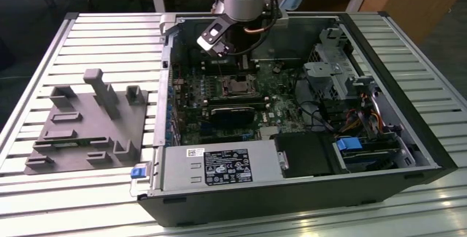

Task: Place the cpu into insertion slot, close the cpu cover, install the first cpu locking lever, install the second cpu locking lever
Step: 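Close the cpu cover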

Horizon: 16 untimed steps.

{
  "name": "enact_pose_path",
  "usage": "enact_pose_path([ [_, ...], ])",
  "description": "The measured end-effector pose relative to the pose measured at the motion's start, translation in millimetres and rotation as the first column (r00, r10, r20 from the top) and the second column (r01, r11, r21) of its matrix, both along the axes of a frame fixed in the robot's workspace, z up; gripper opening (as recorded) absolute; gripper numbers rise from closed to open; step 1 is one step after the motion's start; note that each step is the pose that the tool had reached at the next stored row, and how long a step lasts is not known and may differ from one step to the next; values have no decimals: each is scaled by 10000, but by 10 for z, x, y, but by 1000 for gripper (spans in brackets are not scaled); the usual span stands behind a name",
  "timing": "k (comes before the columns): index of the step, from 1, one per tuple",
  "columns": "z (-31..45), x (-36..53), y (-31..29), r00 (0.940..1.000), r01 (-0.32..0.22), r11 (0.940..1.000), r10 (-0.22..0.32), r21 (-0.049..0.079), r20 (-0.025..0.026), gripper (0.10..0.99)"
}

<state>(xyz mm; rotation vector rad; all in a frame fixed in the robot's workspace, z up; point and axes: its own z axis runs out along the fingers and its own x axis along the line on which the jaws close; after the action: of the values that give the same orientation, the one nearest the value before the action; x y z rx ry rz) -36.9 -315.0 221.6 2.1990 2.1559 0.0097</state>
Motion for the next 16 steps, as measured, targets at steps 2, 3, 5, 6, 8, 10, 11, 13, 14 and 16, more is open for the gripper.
enact_pose_path([
  [2,0,0,0,10000,0,10000,0,-1,-33,102],
  [3,0,0,0,10000,0,10000,0,1,-49,102],
  [5,-1,0,0,10000,-53,10000,53,1,-55,102],
  [6,-1,0,0,9999,-134,9999,134,1,-55,102],
  [8,-3,1,0,9993,-374,9993,374,0,-55,102],
  [10,-4,1,0,9977,-671,9977,671,-2,-55,102],
  [11,-5,0,0,9965,-837,9965,837,-3,-55,102],
  [13,-5,0,0,9930,-1177,9930,1177,-3,-56,102],
  [14,-6,0,0,9910,-1334,9911,1334,-4,-56,102],
  [16,-7,0,0,9860,-1665,9860,1665,-3,-56,102],
])
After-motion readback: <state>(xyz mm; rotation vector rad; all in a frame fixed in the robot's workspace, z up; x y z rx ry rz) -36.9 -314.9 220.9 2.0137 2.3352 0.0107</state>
